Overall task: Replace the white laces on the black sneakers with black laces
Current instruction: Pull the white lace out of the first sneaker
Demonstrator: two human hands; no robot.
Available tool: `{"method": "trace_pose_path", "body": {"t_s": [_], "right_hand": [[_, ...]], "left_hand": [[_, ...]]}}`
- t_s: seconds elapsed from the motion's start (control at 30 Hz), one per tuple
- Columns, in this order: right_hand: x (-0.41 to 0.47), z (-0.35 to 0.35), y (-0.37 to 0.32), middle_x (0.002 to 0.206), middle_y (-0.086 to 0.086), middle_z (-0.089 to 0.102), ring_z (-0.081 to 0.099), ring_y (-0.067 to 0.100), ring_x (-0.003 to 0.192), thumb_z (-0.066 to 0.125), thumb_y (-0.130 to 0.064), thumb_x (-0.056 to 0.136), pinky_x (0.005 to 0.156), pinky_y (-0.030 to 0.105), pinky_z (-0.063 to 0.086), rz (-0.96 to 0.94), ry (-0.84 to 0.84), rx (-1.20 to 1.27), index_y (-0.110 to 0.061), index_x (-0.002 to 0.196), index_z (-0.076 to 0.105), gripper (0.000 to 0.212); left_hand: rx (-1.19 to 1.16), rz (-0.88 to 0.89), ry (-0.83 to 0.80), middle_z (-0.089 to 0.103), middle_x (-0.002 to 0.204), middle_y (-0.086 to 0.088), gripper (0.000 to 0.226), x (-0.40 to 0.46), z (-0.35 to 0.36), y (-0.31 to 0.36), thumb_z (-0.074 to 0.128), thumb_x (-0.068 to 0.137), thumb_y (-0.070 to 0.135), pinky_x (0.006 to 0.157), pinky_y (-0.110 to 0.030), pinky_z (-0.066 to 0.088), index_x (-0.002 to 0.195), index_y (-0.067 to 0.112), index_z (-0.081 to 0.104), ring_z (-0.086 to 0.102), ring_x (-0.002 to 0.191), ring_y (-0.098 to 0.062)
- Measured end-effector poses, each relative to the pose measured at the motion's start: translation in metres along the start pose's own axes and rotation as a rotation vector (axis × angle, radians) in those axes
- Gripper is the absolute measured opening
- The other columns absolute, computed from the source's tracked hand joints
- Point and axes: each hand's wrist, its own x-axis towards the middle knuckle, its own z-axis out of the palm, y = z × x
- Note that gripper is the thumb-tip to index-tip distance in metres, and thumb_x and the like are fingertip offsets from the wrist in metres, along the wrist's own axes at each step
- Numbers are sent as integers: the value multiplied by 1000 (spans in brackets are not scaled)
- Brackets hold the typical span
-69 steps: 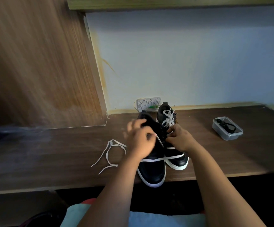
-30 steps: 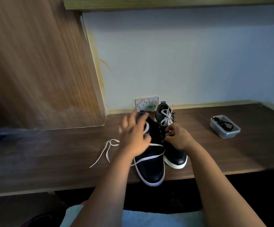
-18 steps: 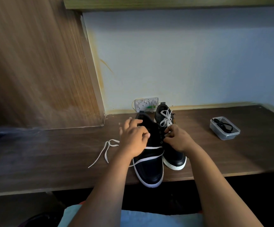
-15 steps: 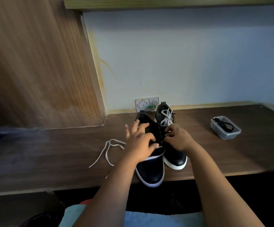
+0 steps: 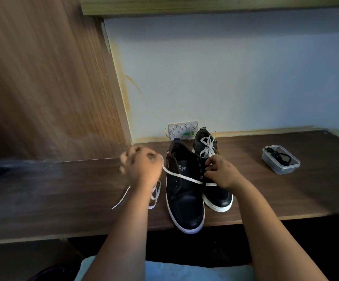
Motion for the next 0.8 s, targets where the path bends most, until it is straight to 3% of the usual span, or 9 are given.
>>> {"method": "trace_pose_path", "body": {"t_s": [0.1, 0.17, 0.27, 0.43, 0.5, 0.6, 0.67, 0.73, 0.8], "right_hand": [[0, 1, -2, 91, -2, 67, 58, 13, 74, 61, -12, 82, 65, 26, 44, 0, 7, 0, -23, 99, 51, 22], [-1, 1, -2, 90, -2, 67, 58, 12, 74, 61, -11, 82, 65, 25, 43, -5, 6, -3, -22, 99, 51, 23], [-2, 0, -1, 94, 0, 67, 61, 15, 81, 61, -11, 83, 68, 25, 44, -3, 2, -2, -20, 103, 52, 24], [-3, -2, 1, 100, 1, 66, 62, 18, 86, 63, -12, 86, 68, 24, 47, -4, -10, -8, -20, 104, 52, 23], [-3, -2, 1, 99, 2, 66, 63, 20, 87, 63, -11, 85, 75, 29, 50, 3, -10, 10, -20, 103, 52, 22], [-1, -1, 0, 98, 2, 66, 62, 18, 82, 61, -11, 85, 72, 28, 48, 3, -12, 3, -21, 102, 52, 22], [-1, 0, -2, 98, 2, 66, 60, 17, 80, 59, -12, 85, 70, 27, 47, 10, -23, -3, -22, 103, 51, 22], [-3, 1, -6, 98, 2, 65, 59, 18, 81, 58, -12, 84, 71, 28, 46, 16, -20, -23, -22, 104, 50, 23], [-7, 3, -14, 96, 0, 61, 57, 19, 85, 60, -12, 83, 73, 29, 45, -2, 27, -84, -22, 106, 48, 28]], "left_hand": [[189, 401, -298, 23, 155, 5, 35, -20, 21, 8, 59, 85, 48, 115, -54, 15, 117, 35, 60, 9, 144, -26], [253, 612, -414, 22, 156, 5, 30, -35, 37, 15, 59, 87, 50, 115, -58, -4, 110, 32, 64, 3, 147, -25], [233, 676, -403, 36, 149, 6, 18, -47, 54, 14, 60, 90, 42, 114, -59, -6, 95, 27, 68, 9, 146, -25], [-413, 149, -158, 56, 124, 4, 11, -11, 35, 12, 62, 84, 28, 101, -40, 36, 77, 34, 67, 48, 117, -28], [-549, -31, -31, 59, 114, 2, 11, 2, 16, 7, 58, 83, 30, 95, -38, 41, 77, 32, 66, 53, 110, -30], [123, 39, -203, 57, 103, 1, 18, 9, -2, -5, 53, 87, 34, 94, -40, 34, 85, 23, 67, 43, 116, -26], [445, -40, -459, 49, 129, -9, 32, 1, -3, -8, 54, 82, 34, 105, -52, 30, 110, 21, 62, 30, 132, -33], [508, -202, -625, 17, 152, -13, 70, -4, 2, -14, 58, 78, 35, 106, -63, 28, 142, 24, 34, 14, 138, -39], [477, -320, -694, -10, 156, -12, 97, -5, 10, -23, 66, 73, 42, 104, -69, 27, 150, 34, 8, 0, 141, -46]]}}
